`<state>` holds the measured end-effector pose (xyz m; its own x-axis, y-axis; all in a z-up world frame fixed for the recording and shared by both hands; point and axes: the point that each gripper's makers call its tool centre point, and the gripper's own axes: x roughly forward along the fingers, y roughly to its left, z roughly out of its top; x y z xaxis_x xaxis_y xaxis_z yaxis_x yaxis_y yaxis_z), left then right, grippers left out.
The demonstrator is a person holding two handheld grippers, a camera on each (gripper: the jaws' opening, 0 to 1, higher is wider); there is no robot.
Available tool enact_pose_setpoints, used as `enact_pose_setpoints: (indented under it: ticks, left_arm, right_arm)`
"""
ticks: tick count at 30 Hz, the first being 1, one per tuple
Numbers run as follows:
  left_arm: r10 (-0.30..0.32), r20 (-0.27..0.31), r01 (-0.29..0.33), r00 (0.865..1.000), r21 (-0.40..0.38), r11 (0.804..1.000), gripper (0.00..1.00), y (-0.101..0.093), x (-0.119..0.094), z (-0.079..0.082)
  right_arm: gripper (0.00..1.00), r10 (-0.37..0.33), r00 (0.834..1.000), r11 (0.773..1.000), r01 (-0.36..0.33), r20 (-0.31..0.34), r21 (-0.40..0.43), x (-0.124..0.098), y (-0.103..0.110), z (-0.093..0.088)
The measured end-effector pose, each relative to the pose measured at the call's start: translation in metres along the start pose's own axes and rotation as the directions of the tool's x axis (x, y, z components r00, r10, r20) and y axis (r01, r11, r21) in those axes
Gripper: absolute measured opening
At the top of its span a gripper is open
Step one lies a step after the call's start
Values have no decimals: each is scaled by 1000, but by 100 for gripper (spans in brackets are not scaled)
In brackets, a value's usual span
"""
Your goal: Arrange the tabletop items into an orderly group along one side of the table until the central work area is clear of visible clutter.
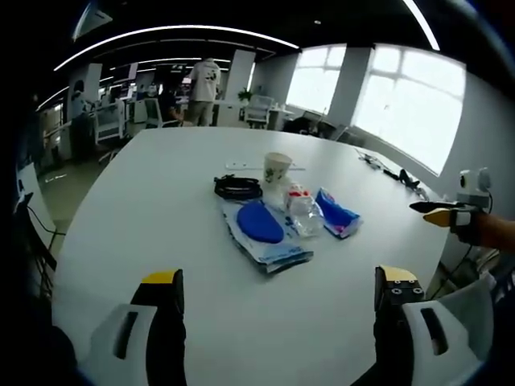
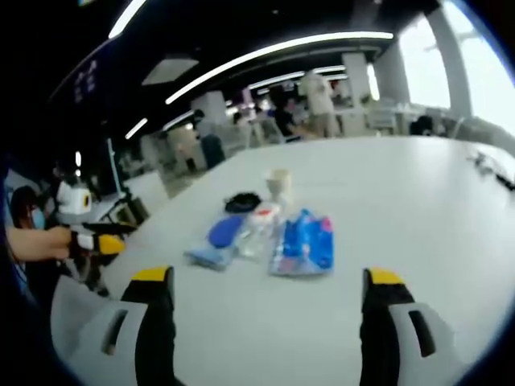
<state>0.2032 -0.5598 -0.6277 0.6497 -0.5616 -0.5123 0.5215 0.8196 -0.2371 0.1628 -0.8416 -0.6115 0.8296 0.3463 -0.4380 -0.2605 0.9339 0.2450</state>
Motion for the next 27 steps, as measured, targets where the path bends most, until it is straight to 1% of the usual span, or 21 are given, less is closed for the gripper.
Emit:
enact_pose_setpoints:
  ticks: [15, 19, 27]
  left_arm:
    - [-3, 12, 3, 1000, 3, 1000, 98, 0, 2, 6]
    - [-7, 6, 7, 1000, 5, 1000, 98, -2, 6, 7]
    - [-2, 1, 2, 1000, 4, 1000, 98, -1, 7, 6]
  right_arm:
    - [94, 3, 1000, 1000, -3, -13, -6, 3, 1, -2]
    - [94, 3, 1000, 1000, -3, -16, -6, 5, 0, -1]
    - [94, 5, 1000, 1000, -6, -19, -5, 6, -2, 0]
